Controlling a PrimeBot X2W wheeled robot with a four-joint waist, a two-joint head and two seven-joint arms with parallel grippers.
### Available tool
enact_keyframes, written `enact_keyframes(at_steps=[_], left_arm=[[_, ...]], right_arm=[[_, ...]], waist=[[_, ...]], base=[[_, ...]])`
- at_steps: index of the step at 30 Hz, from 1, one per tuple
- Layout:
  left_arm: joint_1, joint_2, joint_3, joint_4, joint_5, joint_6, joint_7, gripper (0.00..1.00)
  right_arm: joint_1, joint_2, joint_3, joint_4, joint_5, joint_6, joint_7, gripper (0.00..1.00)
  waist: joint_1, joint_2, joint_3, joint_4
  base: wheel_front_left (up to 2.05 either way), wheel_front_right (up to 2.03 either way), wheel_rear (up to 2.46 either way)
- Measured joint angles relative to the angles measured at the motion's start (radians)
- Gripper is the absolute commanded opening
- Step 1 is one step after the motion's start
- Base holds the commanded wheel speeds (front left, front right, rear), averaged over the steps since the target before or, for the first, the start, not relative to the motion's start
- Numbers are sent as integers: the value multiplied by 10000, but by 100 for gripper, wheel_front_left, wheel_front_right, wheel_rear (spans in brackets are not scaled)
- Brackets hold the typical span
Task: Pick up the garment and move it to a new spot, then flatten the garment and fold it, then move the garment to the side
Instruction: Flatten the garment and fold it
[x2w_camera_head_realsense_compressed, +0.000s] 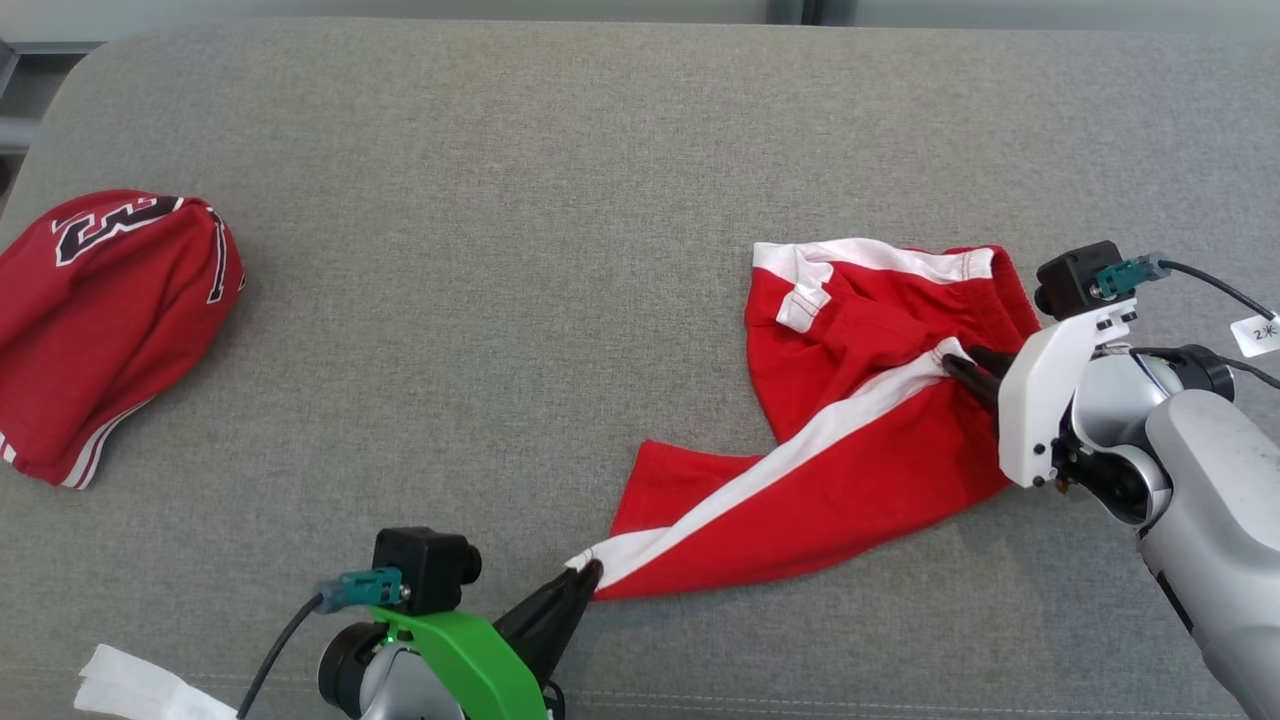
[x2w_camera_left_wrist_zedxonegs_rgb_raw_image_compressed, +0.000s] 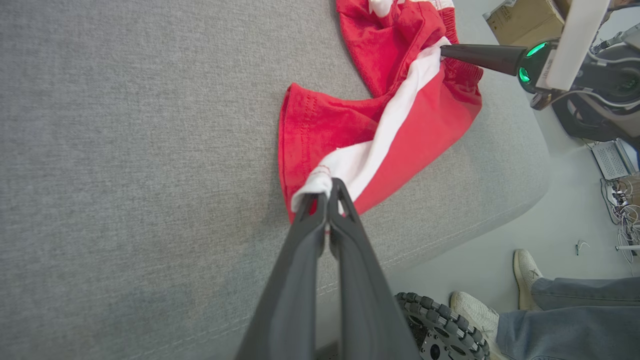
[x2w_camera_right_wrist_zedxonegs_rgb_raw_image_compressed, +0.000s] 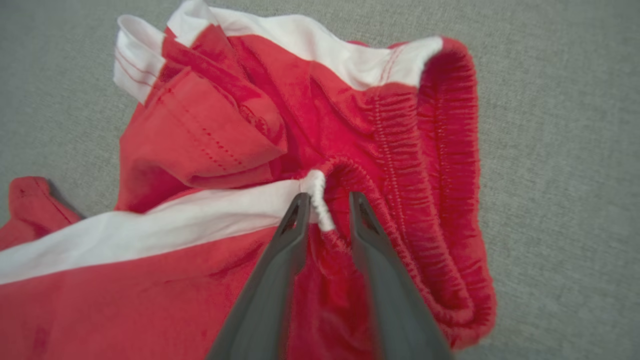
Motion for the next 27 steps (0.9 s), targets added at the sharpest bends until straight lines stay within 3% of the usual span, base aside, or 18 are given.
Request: enact_keyframes(at_steps=[1,2,3,18,27], left_arm=[[0,-8,0,0,0,0,0,0],[0,-17,2,-2,0,0,0,0],[0,-29,4,-6,0,0,0,0],[23,-121,535,8,6,4,-35,0],[15,-77,1547,12,17,75,-408,0]], right_arm=[[0,2,19,0,4,0,8,36],[0,2,31,0,8,0,59,24],[0,0,61,0,25,0,90,0],[-241,-52,301,-838,267,0,-282,0],[-454,-403,-489,-1714,495,0,-1085,0]], waist=[[0,0,4,6],[0,0,7,11],[0,0,10,16],[0,0,-36,-242],[0,0,-128,-437]], base=[[0,0,0],[0,0,0],[0,0,0],[0,0,0],[0,0,0]])
